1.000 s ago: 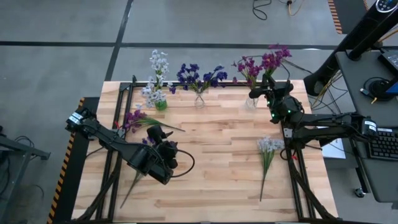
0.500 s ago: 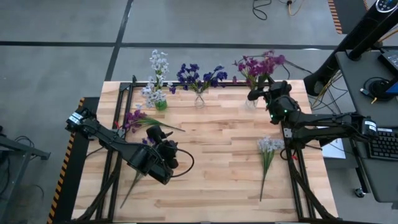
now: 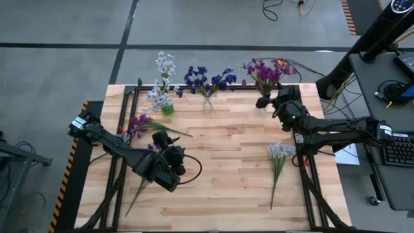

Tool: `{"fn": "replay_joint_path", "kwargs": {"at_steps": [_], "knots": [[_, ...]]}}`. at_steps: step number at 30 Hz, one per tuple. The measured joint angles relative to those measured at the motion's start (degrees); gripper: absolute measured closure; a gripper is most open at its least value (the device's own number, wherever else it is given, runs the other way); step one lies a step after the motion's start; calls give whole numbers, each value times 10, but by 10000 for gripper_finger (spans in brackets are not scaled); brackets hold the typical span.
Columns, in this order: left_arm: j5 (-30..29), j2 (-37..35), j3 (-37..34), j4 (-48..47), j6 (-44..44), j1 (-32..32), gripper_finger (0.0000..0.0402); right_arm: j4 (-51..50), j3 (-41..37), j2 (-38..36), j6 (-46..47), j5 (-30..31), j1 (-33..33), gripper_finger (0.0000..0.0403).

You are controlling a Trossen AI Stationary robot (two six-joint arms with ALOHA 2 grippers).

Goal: Sort flowers into vase by color
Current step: Put the right light violet flowers into the right transparent vase, then put the white flowers into the green vase

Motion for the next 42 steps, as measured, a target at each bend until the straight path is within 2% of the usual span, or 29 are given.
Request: {"fn": "replay_joint_path", "kwargs": {"at_steps": [9,14,19,28,37,42], "knots": [[16,0,0,0,-10,0,187,-115,0,-36,78,29,43,117],[76,0,0,-1,-43,0,187,-156,0,-54,128,29,72,117],[154,0,0,-1,-99,0,187,-157,0,-61,131,29,99,117],[198,0,0,-2,-180,-8,187,-159,0,-61,130,29,151,117],[333,17,0,-16,-301,-40,187,-159,0,-61,130,28,206,117],[363,35,0,-28,-334,-60,187,-159,0,-61,160,1,249,117]]}}
